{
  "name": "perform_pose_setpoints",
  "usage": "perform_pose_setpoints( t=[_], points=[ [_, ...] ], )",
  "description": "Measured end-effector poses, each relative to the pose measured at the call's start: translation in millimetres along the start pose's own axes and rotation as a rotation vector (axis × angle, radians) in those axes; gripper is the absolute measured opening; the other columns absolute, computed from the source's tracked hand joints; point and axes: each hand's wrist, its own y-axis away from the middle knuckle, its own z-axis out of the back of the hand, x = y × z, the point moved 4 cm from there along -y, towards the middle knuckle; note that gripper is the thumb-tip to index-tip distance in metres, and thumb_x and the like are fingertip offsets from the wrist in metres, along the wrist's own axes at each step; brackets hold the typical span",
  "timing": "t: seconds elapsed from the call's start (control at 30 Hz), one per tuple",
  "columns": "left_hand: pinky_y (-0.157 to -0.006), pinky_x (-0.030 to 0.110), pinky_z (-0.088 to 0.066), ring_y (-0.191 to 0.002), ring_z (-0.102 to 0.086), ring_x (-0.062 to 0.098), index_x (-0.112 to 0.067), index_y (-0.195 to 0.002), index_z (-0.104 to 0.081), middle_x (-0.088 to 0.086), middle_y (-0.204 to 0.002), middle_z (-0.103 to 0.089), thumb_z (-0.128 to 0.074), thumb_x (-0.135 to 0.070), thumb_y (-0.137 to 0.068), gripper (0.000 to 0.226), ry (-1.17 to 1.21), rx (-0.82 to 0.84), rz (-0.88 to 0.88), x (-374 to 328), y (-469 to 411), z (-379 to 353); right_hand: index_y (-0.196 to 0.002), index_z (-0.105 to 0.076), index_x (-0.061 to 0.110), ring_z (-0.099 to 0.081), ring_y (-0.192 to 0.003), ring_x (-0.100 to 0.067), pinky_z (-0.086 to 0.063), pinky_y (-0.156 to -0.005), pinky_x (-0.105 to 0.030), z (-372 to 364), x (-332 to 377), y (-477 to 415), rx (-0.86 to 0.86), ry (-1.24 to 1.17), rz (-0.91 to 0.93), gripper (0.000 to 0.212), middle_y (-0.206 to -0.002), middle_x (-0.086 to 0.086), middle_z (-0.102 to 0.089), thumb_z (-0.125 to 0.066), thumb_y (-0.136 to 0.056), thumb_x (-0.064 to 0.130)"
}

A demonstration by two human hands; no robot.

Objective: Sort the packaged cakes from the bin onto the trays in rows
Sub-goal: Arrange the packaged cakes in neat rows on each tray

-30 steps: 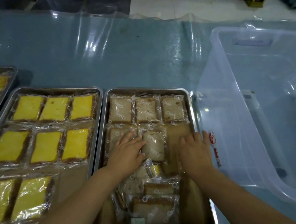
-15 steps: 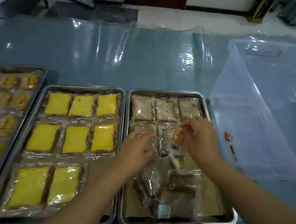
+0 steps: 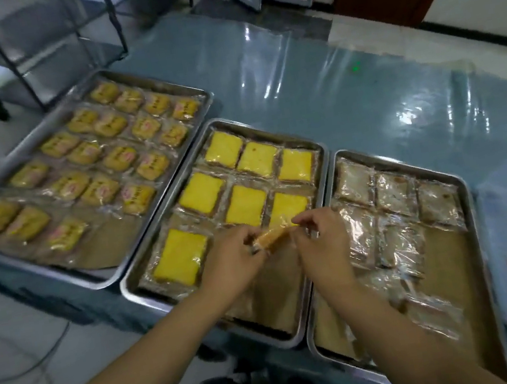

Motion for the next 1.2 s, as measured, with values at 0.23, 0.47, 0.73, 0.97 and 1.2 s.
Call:
perform_pose_setpoints(
  t=[0.23, 0.47, 0.73, 0.97, 1.2],
  points=[
    [-0.075, 0.037, -0.051, -0.086, -0.057, 0.006, -0.031, -0.097, -0.062, -0.010, -0.098, -0.058, -0.071, -0.024, -0.075, 0.025, 0.080, -0.168, 0.070, 37, 22, 57, -0.119, -0.053, 0.034, -0.064, -0.068, -0.004, -0.053, -0.064, -0.032, -67, 27, 18, 0.352, -0.097, -0.035, 0.026, -0.086, 0.006, -0.071, -0.054, -0.093, 0.032],
    [-0.065, 0.008, -0.040, -0.084, -0.053, -0.007, -0.049, -0.084, -0.058, -0.022, -0.092, -0.053, -0.074, -0.020, -0.073, 0.035, 0.088, -0.281, 0.098, 44, 38, 79, -0.137, -0.041, 0.024, -0.067, -0.070, -0.002, -0.055, -0.070, -0.030, -86, 40, 16, 0.544, -0.244, -0.095, 0.044, -0.077, 0.018, -0.067, -0.053, -0.095, 0.028],
    [-0.089, 0.031, -0.044, -0.107, -0.053, 0.017, -0.023, -0.101, -0.074, -0.008, -0.112, -0.062, -0.075, -0.001, -0.069, 0.038, 0.002, -0.269, -0.031, 64, 25, 84, -0.086, -0.058, 0.021, -0.069, -0.072, -0.009, -0.053, -0.059, -0.018, -108, 51, -2, 0.528, -0.397, -0.197, 0.006, -0.078, 0.002, -0.070, -0.057, -0.092, 0.021],
    [-0.082, 0.005, -0.031, -0.104, -0.046, -0.004, -0.052, -0.119, -0.050, -0.029, -0.112, -0.046, -0.075, -0.041, -0.070, 0.056, -0.076, -0.031, -0.074, 96, -3, 107, -0.079, -0.059, 0.017, -0.069, -0.069, -0.020, -0.057, -0.071, -0.042, -143, 61, -16, 0.338, -0.344, -0.320, 0.009, -0.075, -0.005, -0.070, -0.065, -0.087, 0.017],
    [-0.092, 0.030, -0.038, -0.114, -0.045, 0.011, -0.029, -0.138, -0.040, -0.005, -0.124, -0.054, -0.041, -0.037, -0.096, 0.043, -0.017, -0.189, 0.025, 174, -21, 192, -0.081, -0.060, 0.023, -0.064, -0.070, -0.014, -0.051, -0.064, -0.030, -217, 113, -15, 0.348, -0.292, -0.287, 0.010, -0.076, -0.001, -0.068, -0.062, -0.087, 0.015]
  ],
)
